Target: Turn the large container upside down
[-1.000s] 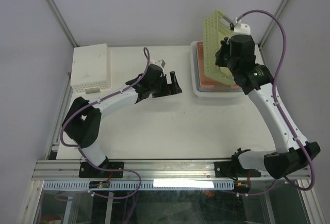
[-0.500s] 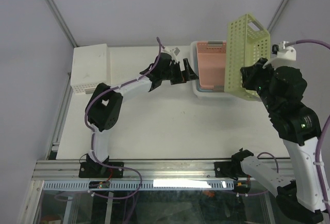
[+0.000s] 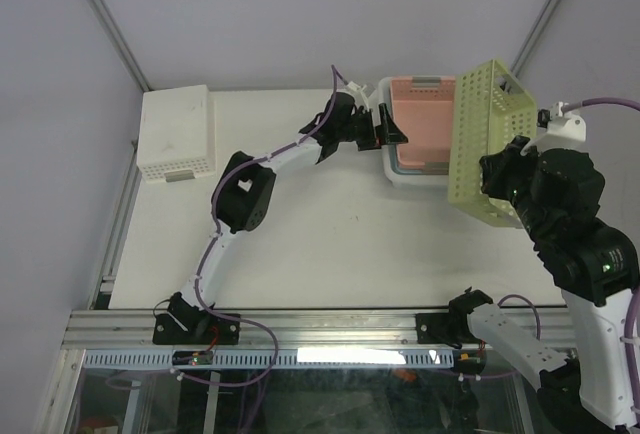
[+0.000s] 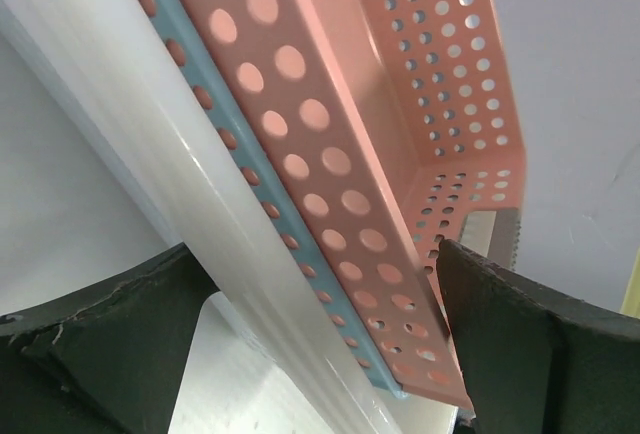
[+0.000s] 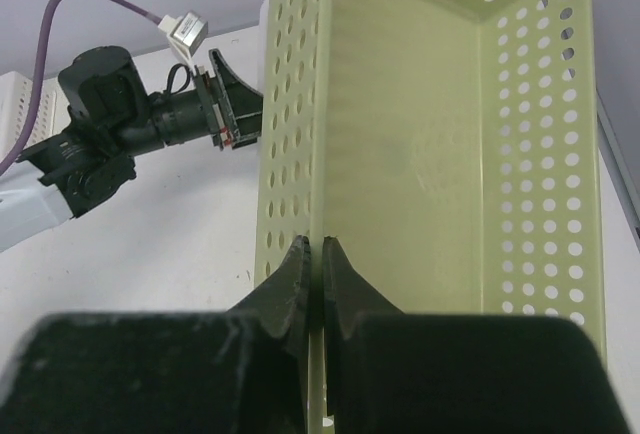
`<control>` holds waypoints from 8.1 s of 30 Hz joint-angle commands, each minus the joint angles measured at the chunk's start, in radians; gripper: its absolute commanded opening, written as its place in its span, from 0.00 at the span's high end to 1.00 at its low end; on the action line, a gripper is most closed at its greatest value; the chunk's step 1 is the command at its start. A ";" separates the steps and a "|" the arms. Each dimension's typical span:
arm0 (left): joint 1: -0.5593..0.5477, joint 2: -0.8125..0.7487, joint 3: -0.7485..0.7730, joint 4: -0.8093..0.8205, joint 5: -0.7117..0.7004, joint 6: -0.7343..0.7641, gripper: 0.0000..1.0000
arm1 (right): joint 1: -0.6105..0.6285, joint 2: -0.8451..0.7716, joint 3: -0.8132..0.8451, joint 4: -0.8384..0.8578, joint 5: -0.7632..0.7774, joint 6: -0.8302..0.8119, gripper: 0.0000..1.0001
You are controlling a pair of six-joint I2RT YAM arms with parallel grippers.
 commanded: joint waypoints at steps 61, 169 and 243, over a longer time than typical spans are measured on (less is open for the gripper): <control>0.383 -1.236 -0.814 -0.380 -0.334 0.140 0.01 | -0.011 0.473 -1.089 1.874 -0.801 1.225 1.00; 0.065 -0.012 0.286 -0.706 -1.325 0.496 0.02 | 0.030 -0.108 -0.801 0.532 -0.231 0.470 0.15; 0.129 -0.334 -0.215 -0.663 -0.872 0.408 0.01 | -0.025 0.255 -0.300 0.439 -0.107 0.041 0.03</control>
